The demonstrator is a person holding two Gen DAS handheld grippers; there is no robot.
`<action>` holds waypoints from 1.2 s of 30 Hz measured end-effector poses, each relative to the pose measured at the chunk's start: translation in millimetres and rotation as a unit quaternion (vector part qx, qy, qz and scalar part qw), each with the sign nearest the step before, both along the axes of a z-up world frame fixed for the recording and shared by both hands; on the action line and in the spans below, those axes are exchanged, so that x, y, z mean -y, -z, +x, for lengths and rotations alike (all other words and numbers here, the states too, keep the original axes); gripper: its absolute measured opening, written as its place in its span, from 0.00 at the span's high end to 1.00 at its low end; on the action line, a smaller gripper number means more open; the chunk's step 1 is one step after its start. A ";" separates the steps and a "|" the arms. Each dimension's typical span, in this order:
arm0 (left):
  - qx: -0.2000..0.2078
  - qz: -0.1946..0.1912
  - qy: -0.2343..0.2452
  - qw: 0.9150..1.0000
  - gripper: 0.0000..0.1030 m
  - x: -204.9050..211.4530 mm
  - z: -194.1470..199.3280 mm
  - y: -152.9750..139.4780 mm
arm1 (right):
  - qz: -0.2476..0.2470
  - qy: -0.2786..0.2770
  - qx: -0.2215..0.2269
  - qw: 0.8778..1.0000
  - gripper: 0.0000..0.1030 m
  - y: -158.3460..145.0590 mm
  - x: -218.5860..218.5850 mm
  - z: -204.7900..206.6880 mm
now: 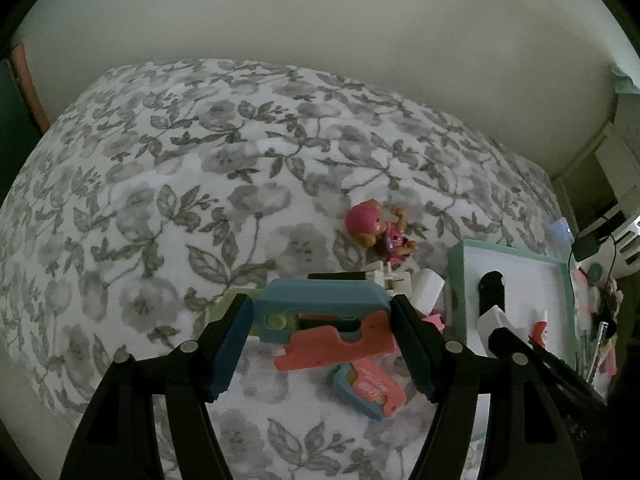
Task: Organize rigid objects
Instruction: 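Carry the case and smartwatch over the tray, right tool lowering the watch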
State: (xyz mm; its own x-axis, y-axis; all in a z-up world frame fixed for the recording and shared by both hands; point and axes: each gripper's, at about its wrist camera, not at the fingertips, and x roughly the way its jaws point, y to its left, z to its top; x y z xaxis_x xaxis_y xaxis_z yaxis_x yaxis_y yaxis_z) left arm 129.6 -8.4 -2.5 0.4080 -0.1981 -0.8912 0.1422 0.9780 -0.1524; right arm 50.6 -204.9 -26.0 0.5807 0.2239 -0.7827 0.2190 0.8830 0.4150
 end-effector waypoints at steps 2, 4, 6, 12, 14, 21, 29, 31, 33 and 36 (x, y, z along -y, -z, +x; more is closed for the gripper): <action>0.003 0.001 0.006 1.000 0.30 7.0 -1.4 -1.5 | -0.010 0.012 0.001 1.000 0.48 -0.3 7.2 -1.2; 0.005 -0.001 0.017 1.000 0.30 17.1 -4.0 -2.6 | -0.026 0.025 0.003 0.999 0.48 -1.1 15.9 -2.6; 0.006 -0.006 0.030 1.000 0.30 29.0 -7.7 -4.0 | -0.047 0.047 0.003 0.998 0.48 -1.8 29.2 -5.2; 0.018 -0.005 0.081 0.997 0.30 78.9 -22.1 -9.2 | -0.072 0.134 -0.005 0.988 0.48 0.1 89.4 -22.6; 0.017 -0.006 0.096 0.995 0.30 93.2 -27.3 -8.0 | -0.067 0.166 -0.010 0.984 0.48 2.6 112.2 -32.3; 0.015 0.002 0.156 0.988 0.30 150.6 -48.4 -2.0 | -0.064 0.245 -0.024 0.967 0.48 8.0 164.0 -61.0; 0.009 0.030 0.209 0.977 0.30 201.5 -67.6 13.9 | -0.069 0.304 -0.056 0.949 0.48 24.7 202.1 -86.0; 0.008 0.041 0.219 0.975 0.30 210.0 -72.6 19.1 | -0.072 0.306 -0.064 0.947 0.48 29.2 206.5 -88.1; 0.005 0.050 0.225 0.973 0.30 216.6 -74.8 25.1 | -0.077 0.303 -0.069 0.947 0.48 31.5 207.3 -88.2; -0.001 0.065 0.230 0.971 0.30 222.0 -77.1 34.0 | -0.087 0.296 -0.082 0.948 0.48 35.1 206.4 -85.4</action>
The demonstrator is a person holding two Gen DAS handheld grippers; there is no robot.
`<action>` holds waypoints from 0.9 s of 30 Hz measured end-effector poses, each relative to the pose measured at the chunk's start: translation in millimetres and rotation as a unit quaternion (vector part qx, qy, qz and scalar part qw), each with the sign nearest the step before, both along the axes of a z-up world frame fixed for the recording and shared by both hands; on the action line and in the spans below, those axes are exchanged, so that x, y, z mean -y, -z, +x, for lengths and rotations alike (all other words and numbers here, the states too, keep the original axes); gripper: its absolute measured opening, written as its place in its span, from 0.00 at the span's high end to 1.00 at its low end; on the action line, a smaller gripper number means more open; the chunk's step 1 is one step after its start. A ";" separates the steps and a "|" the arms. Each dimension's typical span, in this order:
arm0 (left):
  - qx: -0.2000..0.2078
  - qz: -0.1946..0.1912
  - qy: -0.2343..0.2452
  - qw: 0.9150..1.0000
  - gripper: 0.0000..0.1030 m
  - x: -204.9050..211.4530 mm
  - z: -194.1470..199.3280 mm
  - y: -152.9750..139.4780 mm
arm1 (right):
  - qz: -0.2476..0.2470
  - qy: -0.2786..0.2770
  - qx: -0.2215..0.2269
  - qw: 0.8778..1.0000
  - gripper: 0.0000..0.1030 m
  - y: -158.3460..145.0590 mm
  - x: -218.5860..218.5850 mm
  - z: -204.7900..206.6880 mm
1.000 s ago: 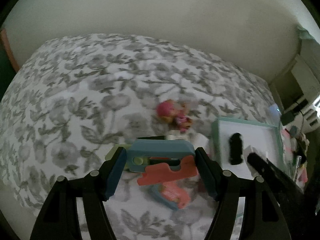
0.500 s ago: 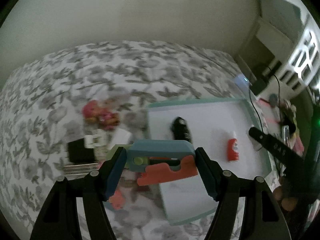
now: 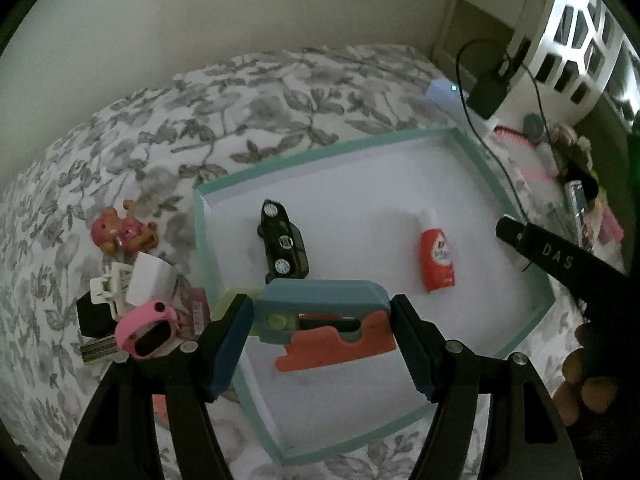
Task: Organize rigid objects
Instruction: 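Carry the case and smartwatch over the tray, right tool lowering the watch, then drop the pink-and-teal case in the tray with left tool while right tool releases watch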
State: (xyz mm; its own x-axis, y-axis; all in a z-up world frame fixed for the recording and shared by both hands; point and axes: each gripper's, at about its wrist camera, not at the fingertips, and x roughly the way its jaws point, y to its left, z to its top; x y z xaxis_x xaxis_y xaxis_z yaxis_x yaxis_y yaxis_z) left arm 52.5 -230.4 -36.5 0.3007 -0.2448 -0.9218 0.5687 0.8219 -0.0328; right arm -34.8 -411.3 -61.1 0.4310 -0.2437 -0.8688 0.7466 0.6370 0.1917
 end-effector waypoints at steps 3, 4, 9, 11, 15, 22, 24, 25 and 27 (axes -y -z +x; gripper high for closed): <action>-0.005 0.011 0.004 1.000 0.30 3.4 -1.4 7.9 | 0.000 -0.009 -0.014 1.000 0.48 4.8 -2.5 3.4; -0.007 0.014 0.006 1.000 0.30 4.7 -1.6 10.9 | 0.001 -0.013 -0.019 1.000 0.48 6.7 -3.3 4.7; -0.015 0.029 0.013 0.999 0.30 10.2 -4.6 21.8 | -0.001 -0.025 -0.038 0.999 0.48 14.7 -6.9 9.0; -0.016 0.034 0.016 0.999 0.30 11.4 -5.5 24.8 | -0.003 -0.028 -0.043 0.999 0.48 16.4 -8.0 9.8; -0.020 0.038 0.016 0.999 0.30 12.0 -5.7 27.6 | -0.012 -0.035 -0.050 0.998 0.47 16.7 -10.9 12.1; -0.028 0.044 0.016 0.999 0.30 12.6 -5.1 30.7 | -0.007 -0.034 -0.057 0.998 0.47 20.8 -9.8 11.7; -0.029 0.045 0.015 0.998 0.30 12.5 -4.9 30.9 | -0.007 -0.033 -0.055 0.998 0.47 20.4 -9.7 11.1; -0.030 0.045 0.015 0.998 0.30 12.5 -4.6 30.5 | -0.007 -0.033 -0.055 0.998 0.47 20.6 -9.6 11.3; -0.030 0.043 0.011 0.999 0.30 12.0 -3.5 28.6 | -0.009 -0.035 -0.054 0.998 0.45 19.9 -10.0 11.3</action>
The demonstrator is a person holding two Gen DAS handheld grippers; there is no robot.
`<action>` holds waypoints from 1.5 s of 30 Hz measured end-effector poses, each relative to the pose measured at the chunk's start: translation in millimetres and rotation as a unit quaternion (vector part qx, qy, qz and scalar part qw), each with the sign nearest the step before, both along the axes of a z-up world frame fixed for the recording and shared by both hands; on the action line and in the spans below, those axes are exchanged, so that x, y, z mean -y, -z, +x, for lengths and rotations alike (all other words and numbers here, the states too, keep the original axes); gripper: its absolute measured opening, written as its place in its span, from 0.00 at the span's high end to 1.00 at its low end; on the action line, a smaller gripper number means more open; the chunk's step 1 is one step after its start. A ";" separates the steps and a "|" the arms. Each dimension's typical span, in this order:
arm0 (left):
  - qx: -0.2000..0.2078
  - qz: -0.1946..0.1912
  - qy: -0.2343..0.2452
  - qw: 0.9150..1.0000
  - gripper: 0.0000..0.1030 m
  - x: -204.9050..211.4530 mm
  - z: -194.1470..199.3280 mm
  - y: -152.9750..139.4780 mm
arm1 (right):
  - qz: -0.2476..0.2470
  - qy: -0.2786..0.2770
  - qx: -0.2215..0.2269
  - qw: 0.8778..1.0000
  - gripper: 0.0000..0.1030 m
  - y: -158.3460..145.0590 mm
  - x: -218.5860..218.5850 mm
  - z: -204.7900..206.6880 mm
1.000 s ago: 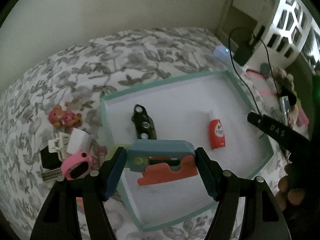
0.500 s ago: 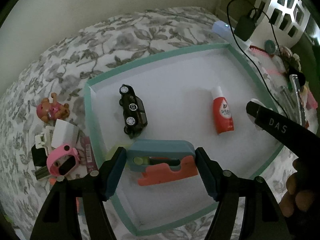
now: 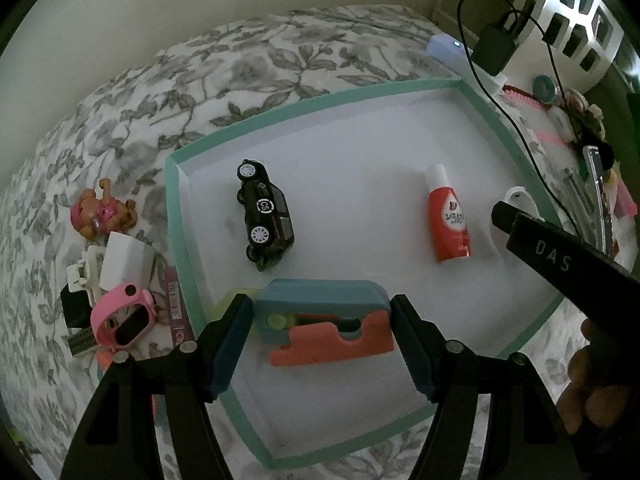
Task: Organize rigid objects
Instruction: 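Drop the pink-and-teal case in the tray with left tool while right tool releases watch, then move both tools back toward the pile of items beside the tray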
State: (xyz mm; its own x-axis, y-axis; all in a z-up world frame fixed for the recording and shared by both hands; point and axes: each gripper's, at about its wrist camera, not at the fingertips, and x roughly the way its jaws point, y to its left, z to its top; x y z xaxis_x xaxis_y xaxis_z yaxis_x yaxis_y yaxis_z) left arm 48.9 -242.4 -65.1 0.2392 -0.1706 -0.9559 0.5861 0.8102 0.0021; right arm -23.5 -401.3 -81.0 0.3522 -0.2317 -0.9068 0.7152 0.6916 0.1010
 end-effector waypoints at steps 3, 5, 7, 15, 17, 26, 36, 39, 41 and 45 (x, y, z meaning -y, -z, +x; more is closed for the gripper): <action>0.007 -0.009 -0.005 1.000 0.30 -2.1 2.0 -7.2 | -0.008 -0.002 0.008 1.000 0.33 -3.8 -1.8 -0.6; 0.010 -0.017 -0.008 1.000 0.30 -4.4 3.6 -11.5 | -0.013 -0.004 0.012 1.000 0.33 -6.4 -2.7 0.3; 0.011 -0.024 -0.012 1.000 0.28 -6.7 5.4 -15.2 | -0.015 -0.003 0.015 1.000 0.31 -8.4 -2.8 0.2; 0.023 -0.045 -0.064 0.997 0.20 -30.0 23.2 -29.0 | -0.017 0.001 0.025 1.000 0.24 -10.9 -1.5 -1.6; 0.028 -0.055 -0.091 0.994 0.20 -43.2 32.0 -33.8 | -0.017 -0.002 0.027 0.999 0.21 -10.8 -2.2 -1.2; 0.073 -0.081 -0.181 0.977 0.02 -104.4 60.4 -53.8 | -0.030 -0.022 0.041 0.998 0.01 -14.4 -11.3 3.1; 0.107 -0.084 -0.268 0.954 0.02 -185.2 83.9 -63.2 | -0.039 -0.049 0.053 0.997 0.00 -21.9 -25.6 11.2; 0.108 -0.082 -0.293 0.946 0.02 -213.7 87.1 -64.9 | -0.043 -0.062 0.057 0.995 0.00 -26.8 -34.3 15.8; 0.111 -0.080 -0.307 0.942 0.02 -230.5 88.4 -66.9 | -0.046 -0.073 0.060 0.994 0.00 -29.9 -42.5 20.0; 0.120 -0.082 -0.334 0.931 0.02 -262.9 89.4 -74.1 | -0.030 -0.104 0.078 0.991 0.00 -36.3 -66.0 29.5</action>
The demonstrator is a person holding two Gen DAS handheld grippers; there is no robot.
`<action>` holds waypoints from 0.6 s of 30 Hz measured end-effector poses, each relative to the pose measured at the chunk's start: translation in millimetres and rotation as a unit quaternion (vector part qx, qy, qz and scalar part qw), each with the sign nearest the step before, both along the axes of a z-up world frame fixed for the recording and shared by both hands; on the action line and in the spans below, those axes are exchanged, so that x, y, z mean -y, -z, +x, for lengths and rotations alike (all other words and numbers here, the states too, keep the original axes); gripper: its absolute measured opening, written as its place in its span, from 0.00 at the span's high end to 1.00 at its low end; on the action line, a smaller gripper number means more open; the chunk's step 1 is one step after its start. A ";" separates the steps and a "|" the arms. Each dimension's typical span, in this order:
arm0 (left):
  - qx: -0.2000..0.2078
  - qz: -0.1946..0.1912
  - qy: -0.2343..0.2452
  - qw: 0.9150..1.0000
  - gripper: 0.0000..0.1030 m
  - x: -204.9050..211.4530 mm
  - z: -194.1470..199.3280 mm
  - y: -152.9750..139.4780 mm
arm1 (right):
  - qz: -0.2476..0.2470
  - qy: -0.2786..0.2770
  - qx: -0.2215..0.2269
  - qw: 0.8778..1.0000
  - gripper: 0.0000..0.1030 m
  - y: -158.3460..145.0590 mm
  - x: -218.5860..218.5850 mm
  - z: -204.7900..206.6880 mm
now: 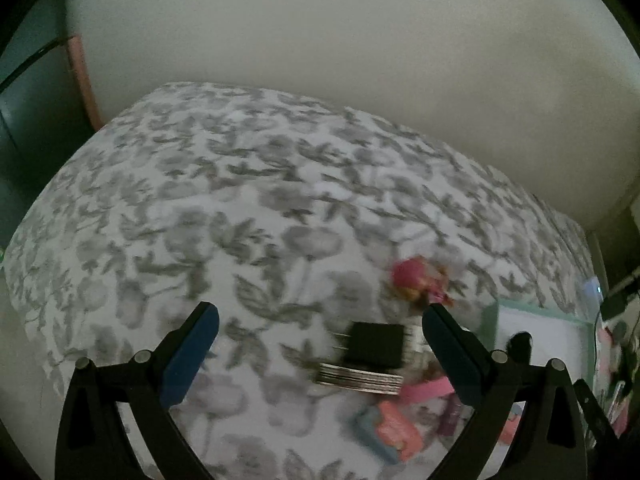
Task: Organize rigid objects
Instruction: 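Move both tools back toward the pile of items beside the tray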
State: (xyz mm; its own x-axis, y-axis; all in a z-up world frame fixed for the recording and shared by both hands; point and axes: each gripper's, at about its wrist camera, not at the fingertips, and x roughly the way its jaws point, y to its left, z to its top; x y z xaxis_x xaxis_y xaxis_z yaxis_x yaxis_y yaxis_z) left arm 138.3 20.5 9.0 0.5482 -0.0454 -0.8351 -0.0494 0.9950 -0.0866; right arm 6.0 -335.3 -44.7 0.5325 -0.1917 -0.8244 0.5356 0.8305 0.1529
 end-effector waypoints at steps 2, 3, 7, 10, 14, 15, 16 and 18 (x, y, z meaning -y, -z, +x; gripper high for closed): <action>0.004 -0.001 -0.012 1.000 0.02 -14.4 0.6 -3.1 | 0.003 -0.023 0.007 1.000 0.00 -3.9 -16.7 5.9; 0.004 -0.001 -0.017 1.000 0.02 -20.9 0.2 -3.6 | 0.003 -0.034 0.009 0.999 0.00 -5.1 -24.4 8.5; -0.004 -0.002 -0.037 0.999 0.02 -46.4 -0.6 -1.7 | 0.005 -0.096 0.013 0.995 0.00 -11.9 -68.8 25.5; -0.018 -0.002 -0.047 0.999 0.02 -60.6 -0.3 4.6 | 0.013 -0.133 0.012 0.991 0.00 -12.1 -97.3 35.8; -0.039 0.003 -0.046 0.998 0.02 -70.7 0.6 14.9 | 0.023 -0.165 0.002 0.986 0.00 -6.5 -128.4 45.7; -0.043 0.005 -0.042 0.998 0.02 -70.1 1.0 17.2 | 0.024 -0.172 -0.001 0.985 0.00 -4.6 -134.7 47.7; -0.051 0.009 -0.033 0.998 0.02 -68.2 1.7 20.8 | 0.024 -0.177 -0.004 0.984 0.00 -2.7 -140.4 50.1; -0.066 0.017 -0.018 0.998 0.02 -63.0 2.6 28.0 | 0.016 -0.188 -0.013 0.982 0.00 0.9 -151.5 53.1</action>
State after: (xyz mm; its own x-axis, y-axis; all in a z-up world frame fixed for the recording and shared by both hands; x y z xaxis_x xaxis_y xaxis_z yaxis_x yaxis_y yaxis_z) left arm 140.9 83.5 -19.0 0.4349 0.0020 -0.9005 -0.0934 0.9947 -0.0429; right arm 59.0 -183.8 -45.6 0.5399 0.0404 -0.8408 0.1956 0.9655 0.1719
